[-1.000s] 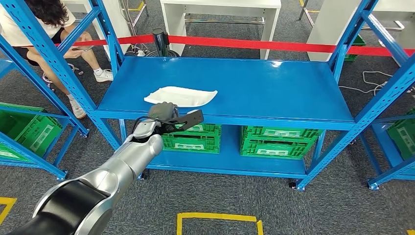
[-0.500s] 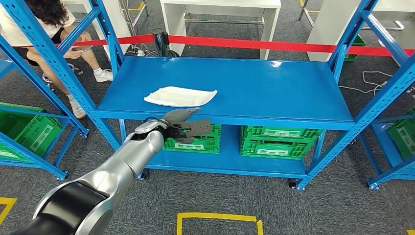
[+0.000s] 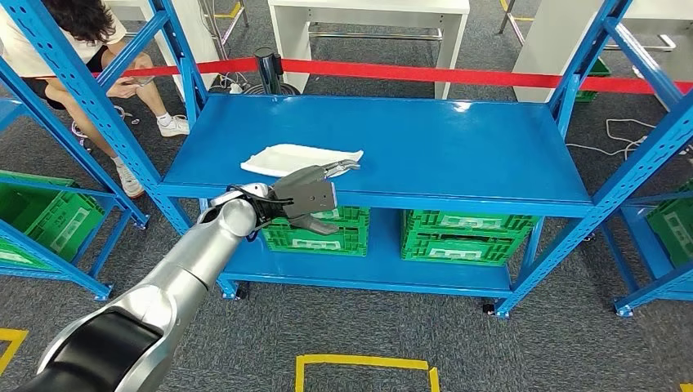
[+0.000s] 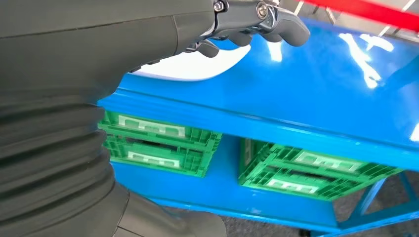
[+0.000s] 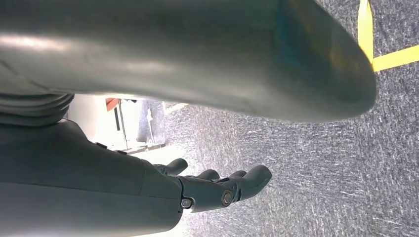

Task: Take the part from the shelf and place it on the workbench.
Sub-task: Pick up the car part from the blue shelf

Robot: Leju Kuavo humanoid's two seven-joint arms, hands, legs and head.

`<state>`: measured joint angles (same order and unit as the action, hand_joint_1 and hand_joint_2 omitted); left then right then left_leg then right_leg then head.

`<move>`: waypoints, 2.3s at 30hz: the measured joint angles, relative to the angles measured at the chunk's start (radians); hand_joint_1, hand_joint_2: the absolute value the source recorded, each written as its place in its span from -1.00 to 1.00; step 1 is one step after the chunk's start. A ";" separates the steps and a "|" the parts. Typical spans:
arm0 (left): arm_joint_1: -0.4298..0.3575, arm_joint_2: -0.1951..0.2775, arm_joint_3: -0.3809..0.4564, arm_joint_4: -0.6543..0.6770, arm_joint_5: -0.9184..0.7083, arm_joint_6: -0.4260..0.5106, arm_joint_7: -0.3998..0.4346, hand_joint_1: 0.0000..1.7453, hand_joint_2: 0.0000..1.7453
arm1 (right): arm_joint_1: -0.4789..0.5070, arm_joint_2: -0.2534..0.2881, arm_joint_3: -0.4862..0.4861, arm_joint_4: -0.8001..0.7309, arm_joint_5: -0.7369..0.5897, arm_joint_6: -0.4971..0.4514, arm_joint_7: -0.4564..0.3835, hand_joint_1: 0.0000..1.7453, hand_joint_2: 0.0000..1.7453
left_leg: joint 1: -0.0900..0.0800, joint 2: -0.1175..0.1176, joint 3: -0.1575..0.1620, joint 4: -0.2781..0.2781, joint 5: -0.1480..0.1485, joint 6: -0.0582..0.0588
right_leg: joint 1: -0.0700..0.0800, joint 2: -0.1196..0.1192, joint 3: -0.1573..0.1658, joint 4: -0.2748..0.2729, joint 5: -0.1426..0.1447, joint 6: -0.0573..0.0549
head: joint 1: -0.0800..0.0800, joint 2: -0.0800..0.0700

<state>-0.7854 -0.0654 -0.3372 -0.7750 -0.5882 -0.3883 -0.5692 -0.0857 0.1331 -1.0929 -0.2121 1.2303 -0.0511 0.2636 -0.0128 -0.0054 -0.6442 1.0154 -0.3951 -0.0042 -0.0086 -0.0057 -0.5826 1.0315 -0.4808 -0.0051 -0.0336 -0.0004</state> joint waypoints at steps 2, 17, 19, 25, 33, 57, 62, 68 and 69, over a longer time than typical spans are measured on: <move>0.008 0.003 0.000 -0.024 0.004 0.024 0.027 -1.00 1.00 | 0.000 0.000 0.000 0.000 0.000 0.000 0.000 -1.00 -1.00 | 0.000 0.000 0.000 0.000 0.000 0.000 | 0.000 0.000 0.000 0.000 0.000 0.000 | 0.000 0.000; -0.008 -0.085 -0.046 0.156 -0.463 0.708 0.512 -1.00 1.00 | -0.004 0.000 -0.003 0.000 0.020 -0.005 0.000 -1.00 -1.00 | -0.001 0.000 -0.001 0.000 0.000 0.001 | -0.001 0.000 -0.001 0.000 0.001 0.001 | 0.000 0.000; -0.014 -0.097 -0.047 0.199 -0.470 0.722 0.529 -1.00 1.00 | -0.004 0.000 -0.002 0.000 0.025 -0.004 0.000 -1.00 -1.00 | -0.001 0.000 -0.001 0.000 0.000 0.001 | -0.001 0.000 -0.001 0.000 0.001 0.001 | 0.000 0.000; -0.028 -0.115 -0.047 0.287 -0.472 0.723 0.542 -1.00 1.00 | -0.004 0.000 -0.002 0.000 0.033 -0.002 0.000 -1.00 -1.00 | -0.001 0.000 -0.001 0.000 0.000 0.001 | -0.001 0.000 -0.001 0.000 0.001 0.001 | 0.000 0.000; -0.035 -0.123 -0.047 0.328 -0.472 0.723 0.542 -1.00 1.00 | -0.004 0.000 -0.002 0.000 0.034 -0.002 0.000 -1.00 -1.00 | -0.001 0.000 -0.001 0.000 0.000 0.001 | -0.001 0.000 -0.001 0.000 0.001 0.001 | 0.000 0.000; -0.036 -0.138 -0.005 0.417 -0.423 0.865 0.535 -1.00 -1.00 | -0.004 0.004 -0.002 0.000 0.050 -0.001 0.000 -1.00 -1.00 | -0.001 0.000 -0.001 0.000 0.000 0.001 | -0.001 0.000 -0.001 0.000 0.001 0.001 | 0.000 0.000; -0.034 -0.138 0.035 0.433 -0.431 0.907 0.508 -1.00 -1.00 | -0.004 0.005 0.001 0.000 0.063 0.004 0.000 -1.00 -1.00 | -0.001 0.000 -0.001 0.000 0.001 0.001 | -0.001 0.000 -0.001 0.000 0.001 0.001 | 0.000 0.000; -0.040 -0.135 0.055 0.433 -0.481 1.006 0.502 -1.00 -1.00 | -0.005 0.006 0.002 0.000 0.069 0.006 0.000 -1.00 -1.00 | -0.002 0.000 -0.002 0.002 0.000 0.003 | -0.002 0.000 -0.001 -0.001 0.002 0.003 | 0.000 0.000; -0.041 -0.134 0.057 0.433 -0.485 1.013 0.501 -1.00 -1.00 | -0.005 0.007 0.002 0.000 0.070 0.006 0.000 -1.00 -1.00 | -0.003 0.000 -0.002 0.002 -0.001 0.004 | -0.003 0.000 -0.001 -0.001 0.002 0.004 | 0.000 0.000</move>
<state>-0.8264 -0.1998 -0.2804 -0.3422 -1.0731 0.6246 -0.0683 -0.0908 0.1399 -1.0905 -0.2119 1.3004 -0.0446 0.2636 -0.0155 -0.0056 -0.6464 1.0176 -0.3960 -0.0007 -0.0113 -0.0060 -0.5832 1.0308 -0.4792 -0.0015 -0.0338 -0.0004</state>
